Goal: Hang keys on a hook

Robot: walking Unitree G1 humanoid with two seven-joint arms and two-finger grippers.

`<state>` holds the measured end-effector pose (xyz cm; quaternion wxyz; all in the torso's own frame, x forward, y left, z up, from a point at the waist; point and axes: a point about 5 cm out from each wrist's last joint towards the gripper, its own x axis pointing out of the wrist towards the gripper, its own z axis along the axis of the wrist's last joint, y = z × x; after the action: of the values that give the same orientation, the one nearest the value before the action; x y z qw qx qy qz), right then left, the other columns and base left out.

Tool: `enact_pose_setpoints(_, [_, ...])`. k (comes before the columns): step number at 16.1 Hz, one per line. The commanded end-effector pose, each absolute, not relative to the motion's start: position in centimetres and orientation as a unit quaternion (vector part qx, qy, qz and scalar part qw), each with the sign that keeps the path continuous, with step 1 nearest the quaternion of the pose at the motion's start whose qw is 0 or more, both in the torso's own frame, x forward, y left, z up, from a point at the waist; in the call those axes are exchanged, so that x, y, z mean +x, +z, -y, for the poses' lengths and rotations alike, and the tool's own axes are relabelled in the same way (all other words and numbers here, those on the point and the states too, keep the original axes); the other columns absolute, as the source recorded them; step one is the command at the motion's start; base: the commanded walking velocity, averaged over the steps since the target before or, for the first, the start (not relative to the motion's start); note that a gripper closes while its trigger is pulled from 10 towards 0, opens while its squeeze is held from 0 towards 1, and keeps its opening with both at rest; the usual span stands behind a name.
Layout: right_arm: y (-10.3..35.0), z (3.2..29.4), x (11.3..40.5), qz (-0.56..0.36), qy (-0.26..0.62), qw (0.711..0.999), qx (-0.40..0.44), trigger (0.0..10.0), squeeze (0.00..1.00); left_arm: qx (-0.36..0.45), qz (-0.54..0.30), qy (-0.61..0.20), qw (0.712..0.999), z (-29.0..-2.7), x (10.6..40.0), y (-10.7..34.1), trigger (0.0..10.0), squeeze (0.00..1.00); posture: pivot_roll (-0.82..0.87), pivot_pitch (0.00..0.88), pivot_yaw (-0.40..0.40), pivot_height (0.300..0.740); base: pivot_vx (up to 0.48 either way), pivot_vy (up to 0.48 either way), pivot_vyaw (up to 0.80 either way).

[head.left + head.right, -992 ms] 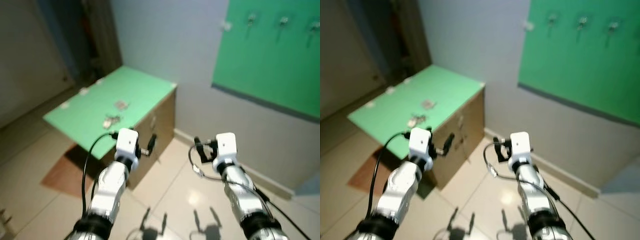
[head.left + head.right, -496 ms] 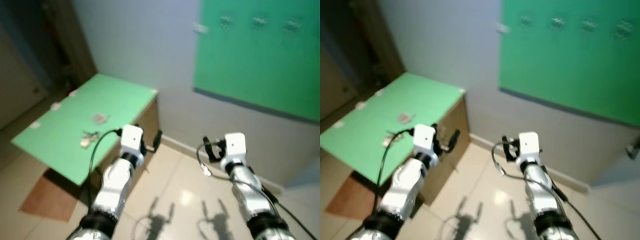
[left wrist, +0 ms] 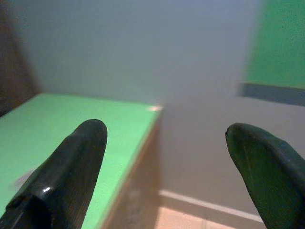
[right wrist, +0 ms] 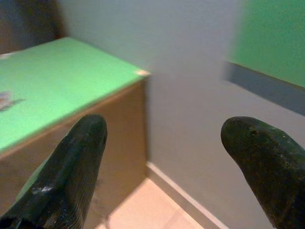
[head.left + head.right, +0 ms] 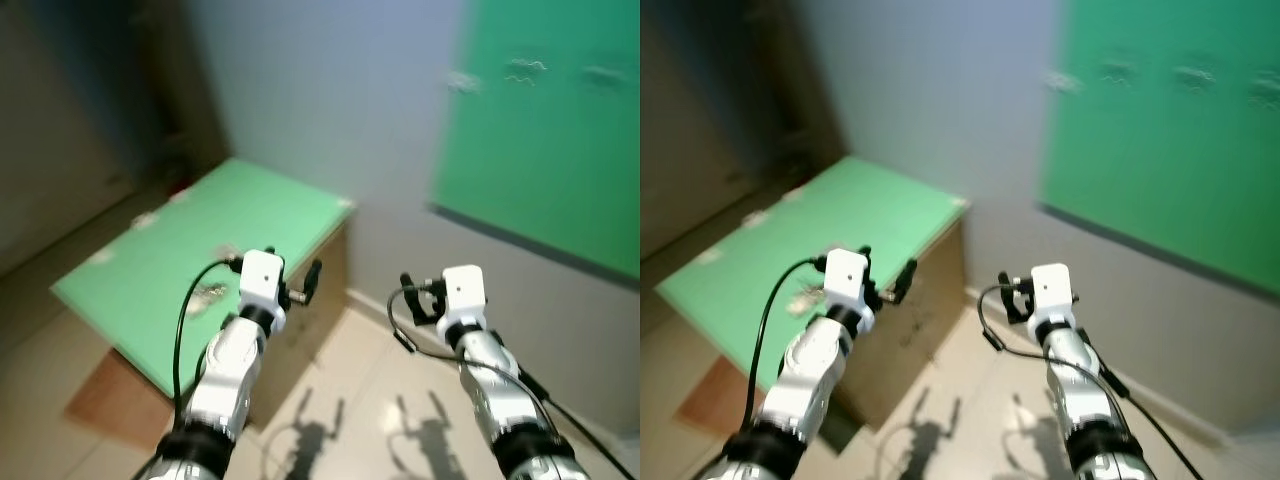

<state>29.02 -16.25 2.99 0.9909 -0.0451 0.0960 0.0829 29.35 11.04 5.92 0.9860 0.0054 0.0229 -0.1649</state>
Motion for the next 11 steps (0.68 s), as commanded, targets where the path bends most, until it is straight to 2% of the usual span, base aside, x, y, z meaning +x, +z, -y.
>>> enact_pose_setpoints(1, [2.96,15.09,29.02,-0.097,0.103,0.989,-0.046,10.0,0.0,0.019,-0.027,-0.144,0.989,-12.29,29.2,5.65,10.0,0.0,-0.2,0.002,0.089,0.74,0.398,0.0,0.8])
enact_pose_setpoints(5, [3.03,15.26,29.22,-0.097,0.097,0.989,-0.047,10.0,0.0,0.027,-0.034,-0.136,0.99,-12.33,29.29,5.42,10.0,0.0,-0.2,0.0,0.085,0.74,0.0,0.0,0.8])
enact_pose_setpoints(9, [3.28,15.41,29.46,-0.089,0.091,0.991,-0.045,10.0,0.0,0.021,-0.04,-0.136,0.99,-12.38,29.53,5.33,10.0,0.0,-0.21,0.0,0.104,0.74,0.0,0.0,0.0])
enact_pose_setpoints(11, [3.59,15.66,29.59,-0.085,0.102,0.99,-0.057,10.0,0.0,0.019,-0.046,-0.141,0.989,-11.88,29.53,5.0,10.0,0.0,-0.22,0.003,0.083,0.74,0.0,0.0,0.0])
